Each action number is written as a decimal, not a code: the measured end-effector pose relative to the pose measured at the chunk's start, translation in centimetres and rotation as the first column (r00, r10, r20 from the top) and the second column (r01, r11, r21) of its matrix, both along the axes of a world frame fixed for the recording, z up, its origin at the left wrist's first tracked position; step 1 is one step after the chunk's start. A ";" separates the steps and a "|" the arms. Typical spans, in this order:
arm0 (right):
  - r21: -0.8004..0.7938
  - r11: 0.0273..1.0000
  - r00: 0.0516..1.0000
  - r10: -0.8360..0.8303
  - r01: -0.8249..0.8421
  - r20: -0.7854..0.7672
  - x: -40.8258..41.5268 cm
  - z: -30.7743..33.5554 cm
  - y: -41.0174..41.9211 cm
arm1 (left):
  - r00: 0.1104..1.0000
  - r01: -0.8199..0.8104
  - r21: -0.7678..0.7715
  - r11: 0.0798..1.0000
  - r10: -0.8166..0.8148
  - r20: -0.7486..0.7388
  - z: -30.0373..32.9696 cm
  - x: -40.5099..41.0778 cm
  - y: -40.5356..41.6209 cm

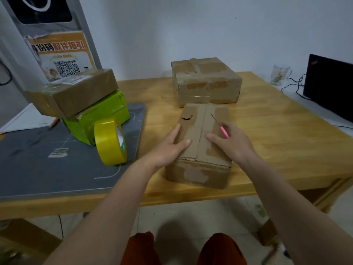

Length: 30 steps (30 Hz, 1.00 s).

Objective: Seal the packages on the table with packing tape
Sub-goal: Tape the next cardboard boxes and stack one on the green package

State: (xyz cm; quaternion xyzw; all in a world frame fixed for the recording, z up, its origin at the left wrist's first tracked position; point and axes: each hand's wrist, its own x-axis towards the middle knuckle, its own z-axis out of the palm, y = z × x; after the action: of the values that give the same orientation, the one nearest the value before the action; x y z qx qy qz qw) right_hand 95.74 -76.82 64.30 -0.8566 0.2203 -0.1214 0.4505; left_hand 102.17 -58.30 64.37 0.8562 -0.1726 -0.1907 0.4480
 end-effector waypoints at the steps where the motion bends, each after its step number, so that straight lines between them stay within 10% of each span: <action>1: -0.007 1.000 1.000 0.016 -0.016 0.008 0.6 0.1 -0.2 | 0.997 -0.065 0.044 0.997 0.063 0.050 -0.3 -0.8 -0.5; 6: -0.231 0.942 0.968 0.224 -0.245 -0.113 3.8 2.9 0.3 | 0.917 -0.373 -0.106 0.922 0.383 0.113 -1.3 -7.2 -2.9; 11: -0.752 0.659 0.999 -0.034 -0.005 -0.036 1.8 4.2 1.3 | 0.809 -0.514 -0.327 0.793 0.575 0.123 -0.5 -5.5 -2.1; 14: -0.666 0.738 0.990 -0.143 0.108 0.002 -1.0 2.9 0.9 | 0.745 -0.553 -0.303 0.776 0.624 0.235 0.1 -0.7 1.0; 21: -0.498 0.866 0.990 -0.036 -0.037 -0.135 -1.0 -0.2 2.2 | 0.929 -0.309 -0.202 0.929 0.340 0.145 -0.7 4.6 3.1; 25: -0.405 0.914 0.999 0.013 -0.029 -0.043 0.2 0.6 -0.9 | 0.874 -0.337 0.016 0.941 0.306 0.378 -2.3 3.3 3.3; 30: -0.613 0.787 0.997 0.019 -0.064 -0.080 1.0 2.8 -2.4 | 0.831 -0.355 0.063 0.933 0.284 0.478 -1.9 2.8 2.8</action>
State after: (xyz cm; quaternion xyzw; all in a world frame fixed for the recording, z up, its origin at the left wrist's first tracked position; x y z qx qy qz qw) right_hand 96.79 -79.27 67.06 -0.9649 0.1654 -0.1466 0.1417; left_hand 105.01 -55.49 62.45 0.9244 -0.1134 0.0838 0.3545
